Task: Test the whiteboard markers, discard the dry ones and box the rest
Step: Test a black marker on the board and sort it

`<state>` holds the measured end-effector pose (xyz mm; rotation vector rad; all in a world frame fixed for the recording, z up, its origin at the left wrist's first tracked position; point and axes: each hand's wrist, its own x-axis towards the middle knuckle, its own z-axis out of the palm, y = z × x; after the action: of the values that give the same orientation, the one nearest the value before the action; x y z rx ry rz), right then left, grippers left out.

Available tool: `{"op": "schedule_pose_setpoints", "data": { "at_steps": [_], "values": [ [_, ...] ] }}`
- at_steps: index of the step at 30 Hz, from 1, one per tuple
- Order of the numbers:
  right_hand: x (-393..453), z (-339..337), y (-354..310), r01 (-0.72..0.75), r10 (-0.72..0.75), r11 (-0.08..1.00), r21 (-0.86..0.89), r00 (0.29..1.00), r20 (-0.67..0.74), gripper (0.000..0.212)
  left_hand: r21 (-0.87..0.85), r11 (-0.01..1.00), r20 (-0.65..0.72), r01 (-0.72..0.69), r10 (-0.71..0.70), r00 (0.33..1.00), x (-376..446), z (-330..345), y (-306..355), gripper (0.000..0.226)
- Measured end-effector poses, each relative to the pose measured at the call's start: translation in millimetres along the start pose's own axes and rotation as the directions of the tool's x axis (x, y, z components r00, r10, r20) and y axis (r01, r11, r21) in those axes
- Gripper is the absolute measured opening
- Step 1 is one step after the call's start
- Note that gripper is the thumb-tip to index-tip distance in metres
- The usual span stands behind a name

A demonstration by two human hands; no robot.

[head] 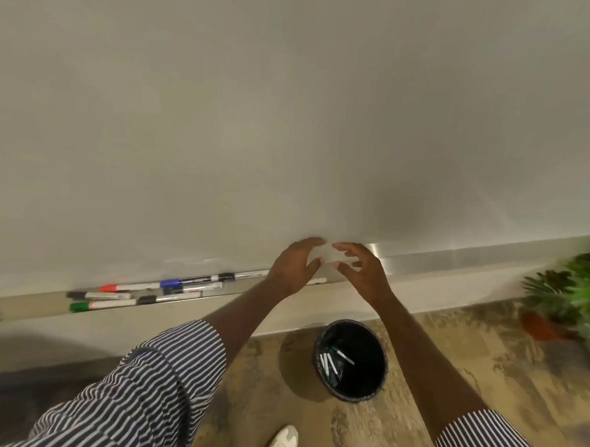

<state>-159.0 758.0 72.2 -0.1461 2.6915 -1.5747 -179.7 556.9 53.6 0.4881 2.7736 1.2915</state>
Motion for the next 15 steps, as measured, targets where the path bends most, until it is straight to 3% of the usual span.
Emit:
{"op": "schedule_pose_setpoints", "data": {
  "at_steps": [8,15],
  "values": [
    [17.1,87.5,-26.2,0.108,-0.073,0.986,-0.128,0.965,0.252,0.044,0.194,0.980,-0.044,0.044,-0.036,0.998,-71.5,-53.5,-67.4,0.044],
    [17.2,164.7,-47.8,0.153,-0.076,0.972,-0.176,0.922,0.379,0.049,0.348,0.935,-0.089,0.065,-0.035,0.995,-133.0,-97.9,-129.3,0.048]
  ]
}}
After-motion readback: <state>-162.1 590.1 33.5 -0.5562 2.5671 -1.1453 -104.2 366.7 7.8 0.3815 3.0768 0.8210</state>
